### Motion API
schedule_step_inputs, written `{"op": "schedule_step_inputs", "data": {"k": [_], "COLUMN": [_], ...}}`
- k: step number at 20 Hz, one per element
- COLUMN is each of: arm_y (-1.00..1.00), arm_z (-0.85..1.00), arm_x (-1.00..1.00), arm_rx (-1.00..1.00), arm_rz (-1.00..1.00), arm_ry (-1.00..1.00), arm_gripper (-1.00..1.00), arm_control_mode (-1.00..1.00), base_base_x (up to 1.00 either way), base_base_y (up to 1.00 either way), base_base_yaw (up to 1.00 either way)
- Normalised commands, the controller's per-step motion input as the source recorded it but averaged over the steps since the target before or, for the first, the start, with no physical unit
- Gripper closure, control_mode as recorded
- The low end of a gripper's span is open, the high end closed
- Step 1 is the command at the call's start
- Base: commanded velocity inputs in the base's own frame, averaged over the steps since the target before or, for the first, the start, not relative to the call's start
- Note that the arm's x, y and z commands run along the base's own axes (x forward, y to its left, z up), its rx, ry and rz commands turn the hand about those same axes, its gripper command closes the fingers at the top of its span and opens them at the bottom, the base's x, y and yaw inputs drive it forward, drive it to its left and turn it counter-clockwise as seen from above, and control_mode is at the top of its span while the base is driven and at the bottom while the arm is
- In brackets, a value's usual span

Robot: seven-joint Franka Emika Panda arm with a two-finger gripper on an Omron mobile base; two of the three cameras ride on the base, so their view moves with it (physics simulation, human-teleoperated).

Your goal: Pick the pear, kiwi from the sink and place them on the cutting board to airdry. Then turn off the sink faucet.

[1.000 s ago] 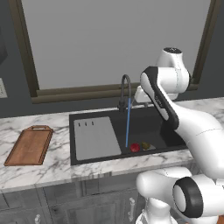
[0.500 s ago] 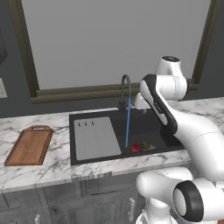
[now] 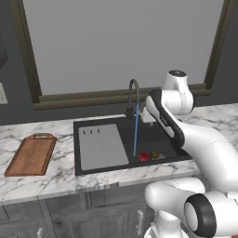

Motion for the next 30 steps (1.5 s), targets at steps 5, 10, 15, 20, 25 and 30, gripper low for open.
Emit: {"op": "schedule_step_inputs", "data": {"k": [5,10,15,20,25,30], "arm_y": [-0.09,-0.11,-0.01,0.00,-0.16,-0.15], "arm_z": [-0.18,-0.23,-0.26,-0.24,-0.30,-0.33], "arm_x": [0.24,0.25,0.10,0.08,0.09,0.13], "arm_rx": [-0.02,0.00,0.02,0.00,0.00,0.00], "arm_rz": [0.00,0.00,0.00,0.00,0.00,0.00], "arm_ry": [0.00,0.00,-0.03,-0.02,0.00,0.00], "arm_gripper": [-1.00,-1.00,-1.00,-1.00,-1.00,-1.00], "arm_control_mode": [-1.00,-1.00,-1.00,-1.00,-1.00,-1.00], "base_base_x": [0.00,0.00,0.00,0.00,0.00,0.00], "base_base_y": [0.00,0.00,0.00,0.00,0.00,0.00], "base_base_yaw": [0.00,0.00,0.00,0.00,0.00,0.00]}}
